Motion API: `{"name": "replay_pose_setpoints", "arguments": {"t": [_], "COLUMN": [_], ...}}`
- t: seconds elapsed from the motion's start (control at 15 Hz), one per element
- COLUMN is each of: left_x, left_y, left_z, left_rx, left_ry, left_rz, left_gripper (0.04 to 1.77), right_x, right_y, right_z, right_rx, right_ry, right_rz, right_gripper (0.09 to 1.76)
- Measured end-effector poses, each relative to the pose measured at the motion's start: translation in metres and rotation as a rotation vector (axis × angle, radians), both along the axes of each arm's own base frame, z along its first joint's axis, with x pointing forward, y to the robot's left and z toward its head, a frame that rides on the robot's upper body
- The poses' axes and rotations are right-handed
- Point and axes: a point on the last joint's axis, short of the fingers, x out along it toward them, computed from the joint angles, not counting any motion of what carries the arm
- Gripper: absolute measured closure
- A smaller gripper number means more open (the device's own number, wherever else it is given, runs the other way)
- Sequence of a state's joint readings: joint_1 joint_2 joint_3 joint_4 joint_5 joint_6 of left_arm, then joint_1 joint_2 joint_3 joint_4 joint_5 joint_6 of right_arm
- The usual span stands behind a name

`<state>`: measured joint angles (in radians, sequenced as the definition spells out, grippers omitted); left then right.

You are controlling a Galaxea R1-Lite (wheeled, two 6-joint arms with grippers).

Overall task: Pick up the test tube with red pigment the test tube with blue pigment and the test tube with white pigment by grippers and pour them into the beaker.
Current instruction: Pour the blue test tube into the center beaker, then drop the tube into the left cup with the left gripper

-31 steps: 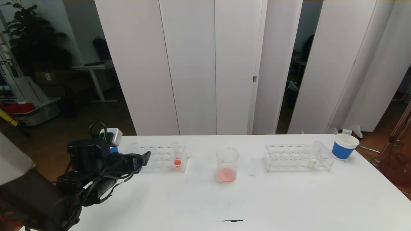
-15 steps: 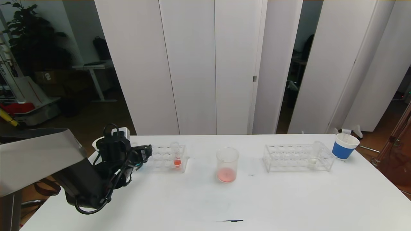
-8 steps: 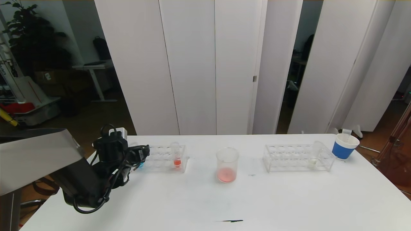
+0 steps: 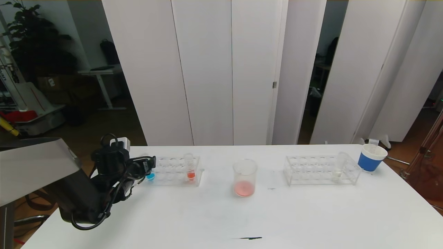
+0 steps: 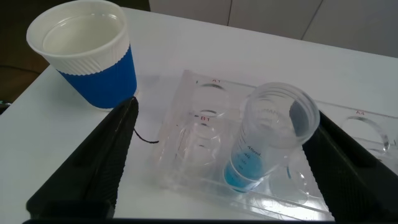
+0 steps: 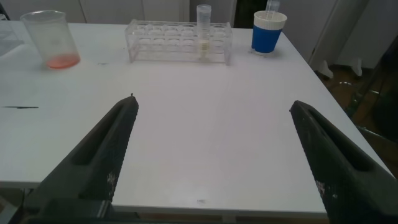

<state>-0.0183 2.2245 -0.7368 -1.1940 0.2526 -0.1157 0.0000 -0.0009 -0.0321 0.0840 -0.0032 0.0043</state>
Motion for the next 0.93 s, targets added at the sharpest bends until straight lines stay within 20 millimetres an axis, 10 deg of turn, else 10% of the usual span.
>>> {"name": "replay_pose_setpoints", "arguments": {"t": [0.13, 0.33, 0.4, 0.53, 0.93], "left_x": [0.0013, 0.0039, 0.0044, 0.0052, 0.0058], "left_y": [0.0001, -0.0047, -0.0047, -0.0059, -0.0071], "left_z": [-0.0006, -0.0023, -0.0030, -0.0046, -0.0073], "left_rx": [0.002, 0.001, 0.000, 0.002, 0.003], "left_ry": [0.002, 0.007, 0.008, 0.008, 0.011], "left_rz": [-0.005, -0.036, -0.037, -0.035, -0.036], "left_gripper": [0.18, 1.27, 1.38, 1.09, 1.23], "right_x": [0.0000, 0.0000, 0.0000, 0.0000, 0.0000], "right_y": [0.0000, 0.0000, 0.0000, 0.0000, 0.0000], "right_z": [0.0000, 0.0000, -0.0001, -0.0001, 0.0000], "right_rx": [0.000, 0.000, 0.000, 0.000, 0.000], "right_ry": [0.000, 0.000, 0.001, 0.000, 0.000], "right_rz": [0.000, 0.000, 0.000, 0.000, 0.000], "right_gripper": [0.10, 0.10, 0.10, 0.10, 0.10]}}
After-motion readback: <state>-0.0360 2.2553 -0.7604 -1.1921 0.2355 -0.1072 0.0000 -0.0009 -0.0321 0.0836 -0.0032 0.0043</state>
